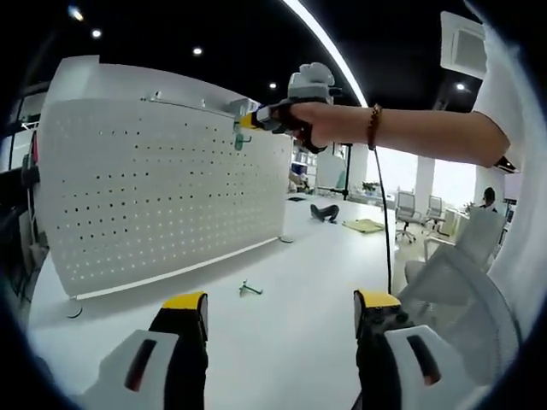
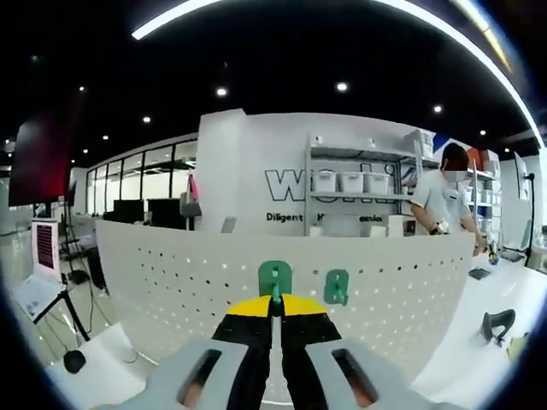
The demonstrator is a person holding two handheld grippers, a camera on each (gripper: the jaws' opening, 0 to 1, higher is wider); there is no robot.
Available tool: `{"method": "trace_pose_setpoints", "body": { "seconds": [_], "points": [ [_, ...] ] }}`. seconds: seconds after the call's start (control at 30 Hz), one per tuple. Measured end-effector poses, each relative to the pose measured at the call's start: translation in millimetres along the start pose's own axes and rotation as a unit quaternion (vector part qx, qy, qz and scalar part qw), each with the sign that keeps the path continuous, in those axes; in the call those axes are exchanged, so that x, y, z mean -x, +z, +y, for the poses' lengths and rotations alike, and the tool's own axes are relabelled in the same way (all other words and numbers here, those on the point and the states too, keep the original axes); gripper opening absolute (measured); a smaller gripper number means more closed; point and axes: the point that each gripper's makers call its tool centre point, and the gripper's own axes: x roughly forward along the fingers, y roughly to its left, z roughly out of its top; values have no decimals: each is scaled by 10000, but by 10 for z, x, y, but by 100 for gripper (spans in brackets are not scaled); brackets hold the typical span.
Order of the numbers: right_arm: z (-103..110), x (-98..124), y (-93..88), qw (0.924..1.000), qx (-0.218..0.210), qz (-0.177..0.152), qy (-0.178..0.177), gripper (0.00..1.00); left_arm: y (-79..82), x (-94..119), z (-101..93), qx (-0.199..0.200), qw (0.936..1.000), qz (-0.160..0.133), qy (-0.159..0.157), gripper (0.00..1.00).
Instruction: Insert the hook assembly into the mounting plate slot until the hook locks in place.
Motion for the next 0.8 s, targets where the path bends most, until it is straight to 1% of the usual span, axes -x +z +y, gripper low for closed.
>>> {"method": "trace_pose_setpoints", "body": {
  "seconds": [0.03, 0.13, 0.3, 0.4, 0.47, 0.67, 0.8],
  "points": [
    [3, -13, 2, 10000, 74, -1, -27, 1, 0, -1, -2, 0, 10000, -6, -7, 72],
    [10, -49, -1, 10000, 23, 4, -23, 1, -19, -7, -2, 26, 10000, 20, -27, 72],
    [7, -124, 3, 10000, 51, 10, -59, 1, -30, 14, 27, 82, 10000, 23, -16, 71],
    [1, -161, 5, 9999, 65, 14, -81, 1, 4, 28, 60, 200, 9998, -81, -7, 71],
    [-2, -191, 2, 9999, 92, 19, -92, 1, 18, 28, 76, 228, 9997, -96, -12, 69],
    [-58, -313, -64, 9998, 89, 102, -170, 1, 13, 16, 130, 195, 9998, -65, 18, 69],
    [-101, -356, -87, 9997, 52, 108, -233, 1, -7, 13, 154, 231, 9997, -57, 44, 69]
  ]
}}
